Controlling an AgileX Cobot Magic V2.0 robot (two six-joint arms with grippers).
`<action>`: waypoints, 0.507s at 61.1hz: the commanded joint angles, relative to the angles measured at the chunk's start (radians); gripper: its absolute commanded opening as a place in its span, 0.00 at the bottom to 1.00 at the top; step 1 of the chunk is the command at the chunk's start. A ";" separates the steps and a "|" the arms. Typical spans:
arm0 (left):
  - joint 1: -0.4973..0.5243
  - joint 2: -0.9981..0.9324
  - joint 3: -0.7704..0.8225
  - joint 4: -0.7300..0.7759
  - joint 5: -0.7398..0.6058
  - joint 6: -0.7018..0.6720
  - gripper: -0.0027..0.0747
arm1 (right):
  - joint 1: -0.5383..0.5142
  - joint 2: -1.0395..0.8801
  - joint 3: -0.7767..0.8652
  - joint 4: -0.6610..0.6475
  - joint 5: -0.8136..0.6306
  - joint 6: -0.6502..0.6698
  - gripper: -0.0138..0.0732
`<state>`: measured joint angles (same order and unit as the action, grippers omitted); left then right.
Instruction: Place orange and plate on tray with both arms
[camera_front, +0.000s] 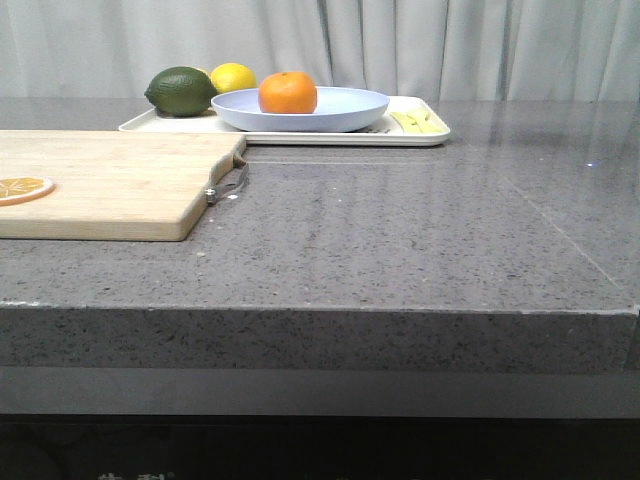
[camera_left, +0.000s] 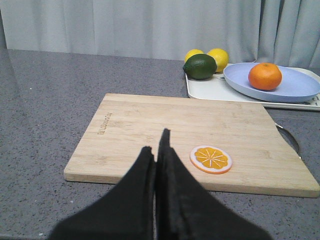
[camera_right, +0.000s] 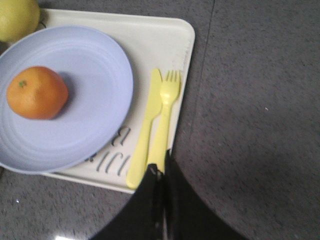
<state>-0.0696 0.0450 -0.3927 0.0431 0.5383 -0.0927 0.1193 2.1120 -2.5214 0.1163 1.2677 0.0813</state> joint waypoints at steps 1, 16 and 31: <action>0.001 0.012 -0.026 -0.008 -0.082 -0.008 0.01 | -0.010 -0.172 0.128 -0.045 0.070 -0.043 0.08; 0.001 0.012 -0.026 -0.008 -0.082 -0.008 0.01 | -0.049 -0.503 0.647 -0.098 0.041 -0.114 0.08; 0.001 0.012 -0.026 -0.008 -0.082 -0.008 0.01 | -0.081 -0.819 1.132 -0.098 -0.162 -0.116 0.08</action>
<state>-0.0696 0.0450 -0.3927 0.0431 0.5383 -0.0927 0.0454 1.4227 -1.5063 0.0266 1.2217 -0.0224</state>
